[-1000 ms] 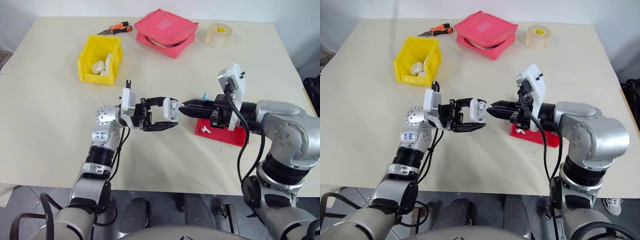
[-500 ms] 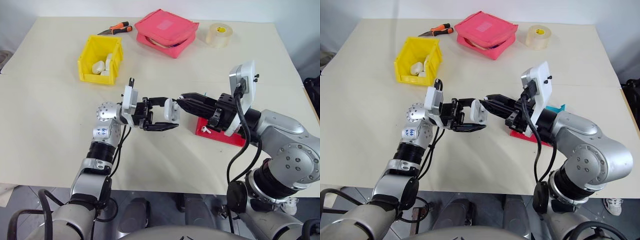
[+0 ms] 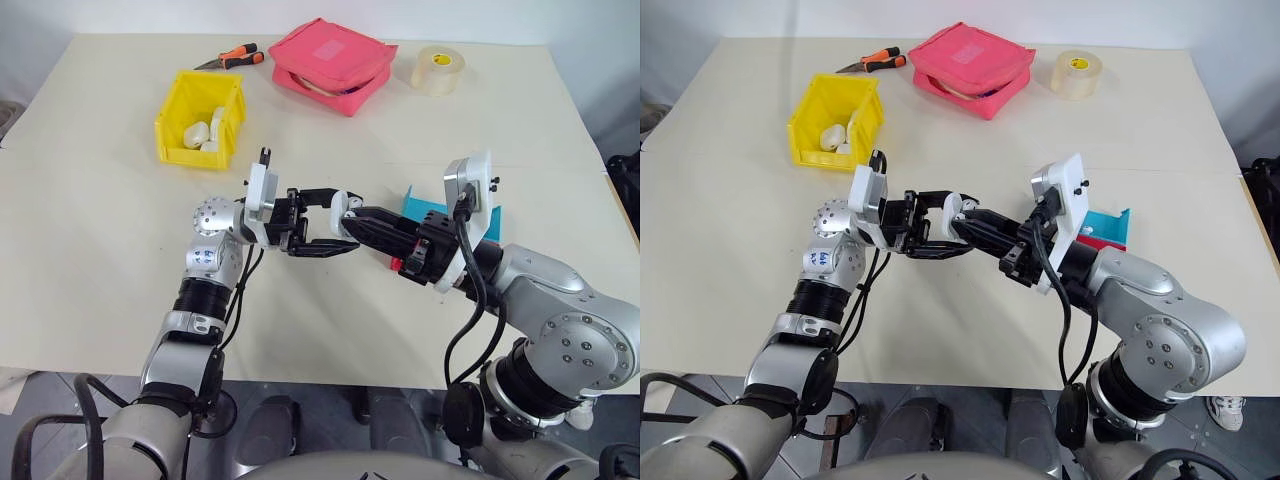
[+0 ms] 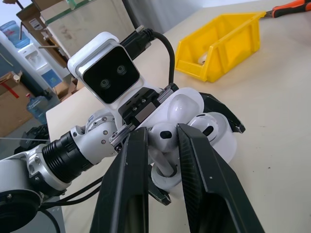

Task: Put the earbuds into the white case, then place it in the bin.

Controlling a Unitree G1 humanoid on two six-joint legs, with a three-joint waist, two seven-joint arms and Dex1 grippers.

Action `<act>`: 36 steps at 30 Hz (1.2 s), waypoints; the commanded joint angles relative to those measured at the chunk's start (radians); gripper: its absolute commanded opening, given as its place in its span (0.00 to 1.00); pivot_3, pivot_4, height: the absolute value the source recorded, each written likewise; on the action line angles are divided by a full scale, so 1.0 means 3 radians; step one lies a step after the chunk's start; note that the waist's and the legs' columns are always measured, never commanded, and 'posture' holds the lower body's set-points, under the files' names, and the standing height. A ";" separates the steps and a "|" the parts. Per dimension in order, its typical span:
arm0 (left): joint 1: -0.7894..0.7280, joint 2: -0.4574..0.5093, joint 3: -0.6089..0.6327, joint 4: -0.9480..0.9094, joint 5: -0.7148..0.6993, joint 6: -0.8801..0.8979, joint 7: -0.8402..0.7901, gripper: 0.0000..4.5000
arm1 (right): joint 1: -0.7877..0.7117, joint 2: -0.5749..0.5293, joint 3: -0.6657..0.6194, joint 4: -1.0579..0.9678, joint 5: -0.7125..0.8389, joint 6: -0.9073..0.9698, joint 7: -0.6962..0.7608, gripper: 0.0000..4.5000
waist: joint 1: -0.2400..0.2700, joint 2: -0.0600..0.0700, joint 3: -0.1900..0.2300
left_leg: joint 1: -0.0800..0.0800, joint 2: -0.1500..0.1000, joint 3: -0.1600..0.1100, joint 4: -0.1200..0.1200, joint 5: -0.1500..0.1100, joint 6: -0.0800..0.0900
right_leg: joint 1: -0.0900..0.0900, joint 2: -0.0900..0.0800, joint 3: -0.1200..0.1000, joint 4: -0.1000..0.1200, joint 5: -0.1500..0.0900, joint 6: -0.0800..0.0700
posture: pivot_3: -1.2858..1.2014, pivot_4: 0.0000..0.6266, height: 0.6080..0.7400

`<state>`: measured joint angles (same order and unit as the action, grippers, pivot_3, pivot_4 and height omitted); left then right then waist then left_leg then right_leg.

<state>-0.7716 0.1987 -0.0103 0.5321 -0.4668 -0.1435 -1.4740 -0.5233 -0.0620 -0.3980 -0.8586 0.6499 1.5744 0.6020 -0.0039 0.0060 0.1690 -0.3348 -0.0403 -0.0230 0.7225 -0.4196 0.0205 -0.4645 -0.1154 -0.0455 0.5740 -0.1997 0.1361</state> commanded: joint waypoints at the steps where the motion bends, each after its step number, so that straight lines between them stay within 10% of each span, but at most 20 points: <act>1: -0.0070 -0.0029 0.0050 -0.0097 -0.0082 0.0030 0.0013 0.62 | 0.0160 -0.0055 0.0142 -0.0081 0.0141 -0.0161 -0.0069 0.11 | 0.0002 0.0000 0.0000 | 0.0000 0.0000 0.0000 0.0000 0.0000 0.0000 | 0.0000 0.0000 0.0000 0.0000 0.0000 0.0000 | 0.52 0.24 1.00; 17: 0.0052 -0.0063 0.0071 -0.0415 -0.0184 0.0333 0.0013 0.62 | 0.0745 -0.1375 0.0858 0.0448 0.0074 -0.1789 0.0396 0.11 | 0.0009 -0.0001 0.0000 | 0.0001 0.0001 0.0017 -0.0002 -0.0002 0.0004 | 0.0002 0.0001 0.0000 -0.0004 0.0000 0.0000 | 0.52 0.24 1.00; 30: 0.0097 -0.0042 0.0043 -0.0399 -0.0120 0.0253 0.0026 0.62 | 0.0556 -0.1687 0.1146 0.0614 0.0261 -0.2005 0.0327 0.11 | 0.0024 -0.0001 0.0001 | 0.0000 0.0002 0.0013 -0.0002 -0.0003 0.0005 | 0.0002 -0.0001 0.0000 -0.0008 0.0000 0.0000 | 0.52 0.24 1.00; 33: 0.0093 -0.0038 0.0039 -0.0369 -0.0101 0.0227 0.0030 0.62 | 0.0539 -0.1694 0.1146 0.0584 0.0271 -0.2092 0.0284 0.31 | 0.0022 -0.0001 0.0001 | 0.0000 0.0003 0.0013 -0.0002 -0.0003 0.0005 | 0.0002 -0.0001 0.0000 -0.0008 0.0000 0.0000 | 0.52 0.24 1.00; 36: 0.0090 -0.0034 0.0034 -0.0349 -0.0087 0.0209 0.0038 0.62 | 0.0519 -0.1697 0.1151 0.0535 0.0267 -0.2177 0.0243 0.31 | 0.0024 -0.0001 0.0001 | 0.0000 0.0003 0.0013 -0.0002 -0.0003 0.0005 | 0.0002 -0.0001 0.0000 -0.0008 0.0000 0.0000 | 0.52 0.24 1.00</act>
<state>-0.7186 0.1989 -0.0175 0.4790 -0.4644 -0.0585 -1.4648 -0.3739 -0.5565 -0.0725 -0.6823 0.7339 0.9222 0.6890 0.0032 0.0057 0.1692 -0.3348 -0.0394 -0.0191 0.7219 -0.4204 0.0221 -0.4639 -0.1157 -0.0455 0.5716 -0.1996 0.1360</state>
